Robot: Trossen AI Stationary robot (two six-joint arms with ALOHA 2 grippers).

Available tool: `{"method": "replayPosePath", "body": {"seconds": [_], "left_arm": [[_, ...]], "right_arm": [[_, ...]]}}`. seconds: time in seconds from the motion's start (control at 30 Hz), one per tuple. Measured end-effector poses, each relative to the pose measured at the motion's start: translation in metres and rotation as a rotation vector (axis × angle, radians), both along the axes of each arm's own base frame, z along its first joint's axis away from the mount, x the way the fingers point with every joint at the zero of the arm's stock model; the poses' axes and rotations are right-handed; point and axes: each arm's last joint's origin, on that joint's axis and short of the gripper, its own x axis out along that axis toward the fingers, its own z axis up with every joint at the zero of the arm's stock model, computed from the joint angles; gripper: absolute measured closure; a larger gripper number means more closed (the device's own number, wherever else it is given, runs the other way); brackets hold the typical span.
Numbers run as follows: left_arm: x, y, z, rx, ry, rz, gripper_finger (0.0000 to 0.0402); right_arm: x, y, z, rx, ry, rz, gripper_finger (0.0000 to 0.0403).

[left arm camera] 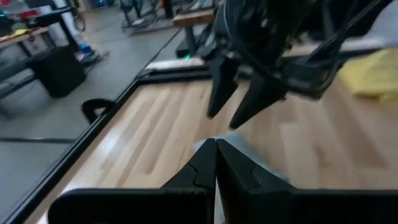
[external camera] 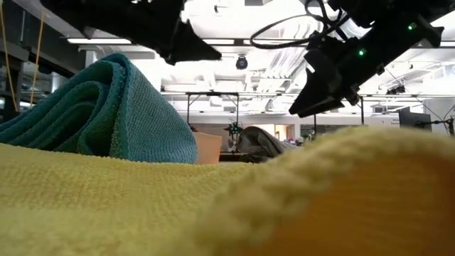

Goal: Fold microfiber towels
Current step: Put the gray microfiber cloth into the orange bin

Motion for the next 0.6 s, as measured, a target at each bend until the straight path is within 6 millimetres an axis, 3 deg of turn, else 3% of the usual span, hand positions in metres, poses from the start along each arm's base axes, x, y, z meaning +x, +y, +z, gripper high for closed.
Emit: {"method": "replayPosePath", "body": {"seconds": [0.2, 0.3, 0.5, 0.6], "left_arm": [[-0.007, 0.002, -0.005, -0.047, 0.014, 0.024, 0.0402], [-0.003, 0.007, -0.018, -0.066, 0.077, 0.007, 0.0402], [0.003, 0.021, -0.042, -0.143, 0.159, -0.047, 0.0402], [0.008, 0.026, -0.043, -0.142, 0.112, -0.040, 0.0402]], "right_arm": [[0.009, 0.004, 0.007, 0.055, -0.094, 0.112, 0.0214], [0.016, 0.006, 0.007, 0.068, -0.125, 0.197, 0.0214], [0.025, 0.005, -0.008, 0.108, -0.091, 0.294, 0.0215], [0.027, 0.005, -0.012, 0.086, -0.070, 0.305, 0.0215]]}}
